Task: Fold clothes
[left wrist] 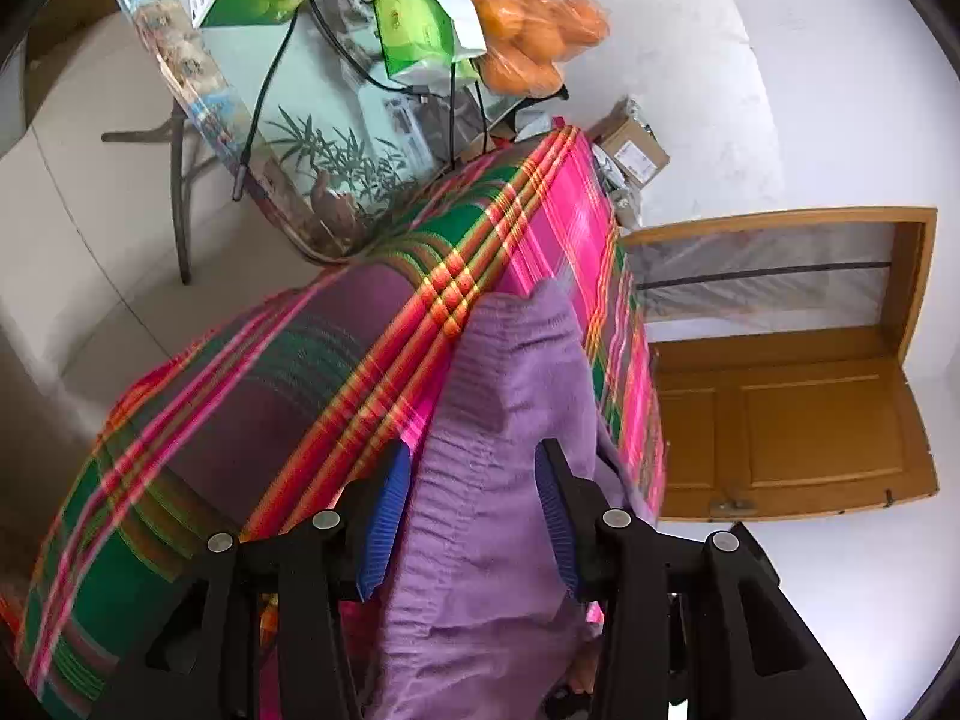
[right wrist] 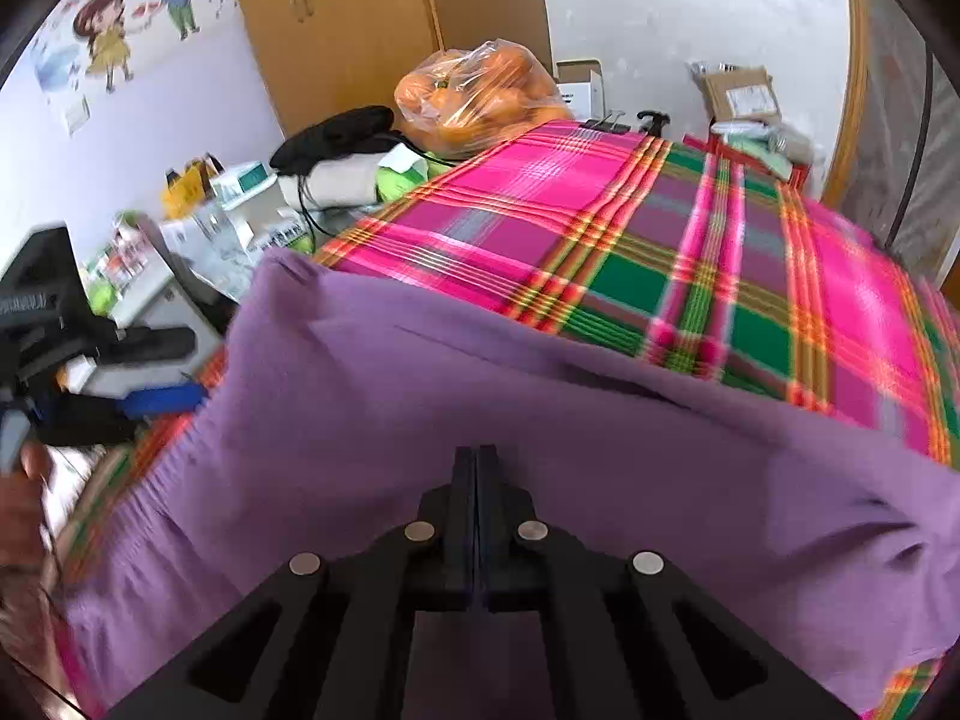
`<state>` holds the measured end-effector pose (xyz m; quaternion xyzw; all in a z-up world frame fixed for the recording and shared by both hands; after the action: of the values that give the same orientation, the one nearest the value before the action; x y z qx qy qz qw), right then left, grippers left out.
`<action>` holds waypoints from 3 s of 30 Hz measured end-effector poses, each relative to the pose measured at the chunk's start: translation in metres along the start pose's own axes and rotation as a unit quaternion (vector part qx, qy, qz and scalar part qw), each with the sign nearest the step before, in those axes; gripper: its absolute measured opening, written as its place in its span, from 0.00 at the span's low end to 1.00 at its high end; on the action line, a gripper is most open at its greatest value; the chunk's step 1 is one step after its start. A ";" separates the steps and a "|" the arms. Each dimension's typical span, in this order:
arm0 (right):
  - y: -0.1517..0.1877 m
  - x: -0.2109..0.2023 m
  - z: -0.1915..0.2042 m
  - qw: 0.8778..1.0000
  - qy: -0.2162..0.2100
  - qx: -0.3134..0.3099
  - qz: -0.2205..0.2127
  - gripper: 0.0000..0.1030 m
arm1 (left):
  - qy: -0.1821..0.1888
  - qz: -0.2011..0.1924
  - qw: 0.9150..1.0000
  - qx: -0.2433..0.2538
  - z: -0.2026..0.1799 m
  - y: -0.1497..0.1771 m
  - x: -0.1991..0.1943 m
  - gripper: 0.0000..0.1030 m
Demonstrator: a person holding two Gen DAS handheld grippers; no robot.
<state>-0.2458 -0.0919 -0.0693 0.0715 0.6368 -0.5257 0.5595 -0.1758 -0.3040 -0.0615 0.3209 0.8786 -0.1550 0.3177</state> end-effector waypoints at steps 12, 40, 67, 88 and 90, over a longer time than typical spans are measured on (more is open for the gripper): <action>0.008 -0.033 -0.081 0.986 0.163 0.025 -0.006 0.01 | -0.003 0.004 1.000 0.003 -0.002 0.002 0.005 0.43; 0.042 -0.083 -0.208 0.922 0.376 0.088 0.016 0.00 | -0.002 0.021 1.000 0.010 -0.009 0.007 0.014 0.43; 0.038 -0.077 -0.213 0.917 0.392 0.074 0.024 0.00 | 0.127 0.086 0.986 -0.070 -0.025 -0.023 0.047 0.36; 0.037 -0.074 -0.213 0.912 0.403 0.063 0.031 0.00 | -0.021 -0.025 0.999 0.038 -0.014 -0.036 0.033 0.08; 0.037 -0.074 -0.212 0.912 0.404 0.061 0.032 0.00 | -0.026 -0.021 0.999 0.042 -0.014 -0.035 0.035 0.08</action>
<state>-0.3287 0.1198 -0.0711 0.3319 0.7724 -0.4717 0.2658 -0.2258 -0.3073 -0.0715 0.3108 0.8696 -0.2066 0.3233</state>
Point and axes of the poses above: each gripper's, at about its wrist camera, not at the fingertips, and x roughly the way its jaws point, z to its left, y to its underside, the point moved 7 cm from there along x, roughly the way its jaws point, and after that the axes turned 5 degrees about -y, right-handed, at the moved point
